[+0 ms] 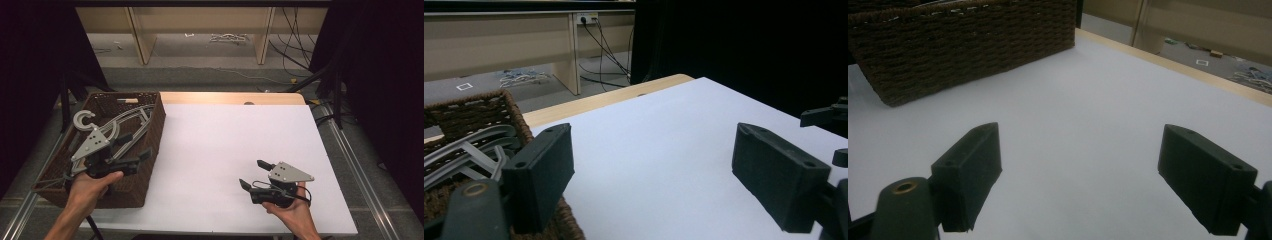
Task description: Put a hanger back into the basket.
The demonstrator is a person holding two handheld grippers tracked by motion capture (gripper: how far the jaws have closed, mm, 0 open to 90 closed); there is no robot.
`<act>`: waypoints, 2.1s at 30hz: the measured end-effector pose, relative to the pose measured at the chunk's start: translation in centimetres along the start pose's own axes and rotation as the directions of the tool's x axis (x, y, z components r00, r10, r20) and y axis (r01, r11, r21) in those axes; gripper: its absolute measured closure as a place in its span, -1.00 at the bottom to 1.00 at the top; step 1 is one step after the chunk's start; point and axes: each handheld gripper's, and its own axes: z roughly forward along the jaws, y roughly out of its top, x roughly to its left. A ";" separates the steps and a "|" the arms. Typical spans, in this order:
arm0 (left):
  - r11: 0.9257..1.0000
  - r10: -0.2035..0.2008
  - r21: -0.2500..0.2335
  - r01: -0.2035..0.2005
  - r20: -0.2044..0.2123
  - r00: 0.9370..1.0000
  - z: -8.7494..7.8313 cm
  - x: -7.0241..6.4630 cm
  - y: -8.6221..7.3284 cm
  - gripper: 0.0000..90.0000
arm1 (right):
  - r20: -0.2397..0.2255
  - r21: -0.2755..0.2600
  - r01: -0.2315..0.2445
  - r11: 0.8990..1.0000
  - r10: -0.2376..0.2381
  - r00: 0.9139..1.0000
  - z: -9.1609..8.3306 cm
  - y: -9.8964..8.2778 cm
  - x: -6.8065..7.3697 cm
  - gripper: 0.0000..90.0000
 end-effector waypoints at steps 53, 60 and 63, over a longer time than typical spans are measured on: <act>0.998 0.060 0.021 -0.063 0.129 0.990 3.4 -5.5 -8.5 -0.64 | 0.002 -0.064 -0.062 0.996 0.062 0.998 -1.9 -1.2 1.3 -0.63; 0.997 0.068 0.015 -0.070 0.116 0.991 3.2 -5.3 -8.4 -0.64 | -0.005 -0.069 -0.063 0.996 0.063 0.998 -2.3 -1.4 1.5 -0.63; 0.997 0.067 0.021 -0.070 0.118 0.991 3.3 -5.4 -8.4 -0.64 | -0.001 -0.067 -0.057 0.996 0.057 0.998 -2.3 -1.4 1.5 -0.63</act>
